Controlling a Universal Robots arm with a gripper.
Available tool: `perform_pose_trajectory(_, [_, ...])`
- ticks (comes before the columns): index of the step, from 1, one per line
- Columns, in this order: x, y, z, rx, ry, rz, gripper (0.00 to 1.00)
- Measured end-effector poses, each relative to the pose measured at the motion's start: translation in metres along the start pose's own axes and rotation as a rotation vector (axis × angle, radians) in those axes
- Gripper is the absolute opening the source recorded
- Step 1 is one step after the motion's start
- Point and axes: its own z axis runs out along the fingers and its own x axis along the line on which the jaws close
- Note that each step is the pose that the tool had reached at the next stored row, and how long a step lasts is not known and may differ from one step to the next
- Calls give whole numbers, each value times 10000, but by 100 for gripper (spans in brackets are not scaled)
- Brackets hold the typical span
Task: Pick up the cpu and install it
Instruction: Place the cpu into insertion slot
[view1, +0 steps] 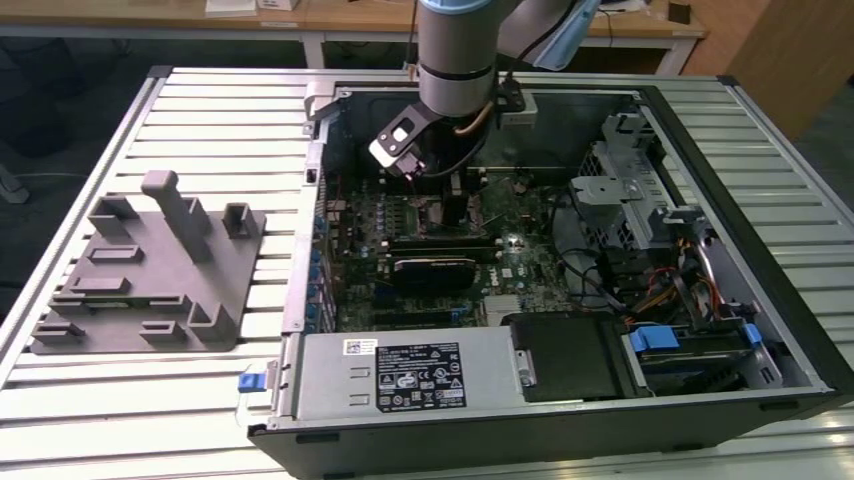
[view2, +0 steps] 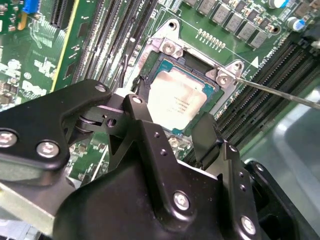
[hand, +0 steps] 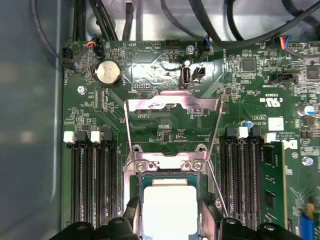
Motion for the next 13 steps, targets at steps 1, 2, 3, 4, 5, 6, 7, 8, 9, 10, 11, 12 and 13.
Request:
perform_pose_trajectory(1, [0,1,-13,0,1,0,60])
perform_pose_trajectory(2, [0,1,-17,-1,3,1,60])
perform_pose_trajectory(3, [0,1,-17,-2,5,0,60])
perform_pose_trajectory(4, [0,1,-17,-2,5,0,60])
perform_pose_trajectory(5, [0,1,-17,-2,5,0,60])
perform_pose_trajectory(6, [0,1,-19,-1,3,1,60])
perform_pose_trajectory(7, [0,1,-19,-1,3,0,60])
perform_pose_trajectory(8, [0,1,-19,-1,3,1,60])
perform_pose_trajectory(9, [0,1,-20,-1,3,0,60])
perform_pose_trajectory(10, [0,1,-20,-1,3,0,59])
perform_pose_trajectory(11, [0,1,-21,-1,3,1,53])
perform_pose_trajectory(12, [0,1,-21,-1,3,0,47])
perform_pose_trajectory(13, [0,1,-21,-1,3,0,41])
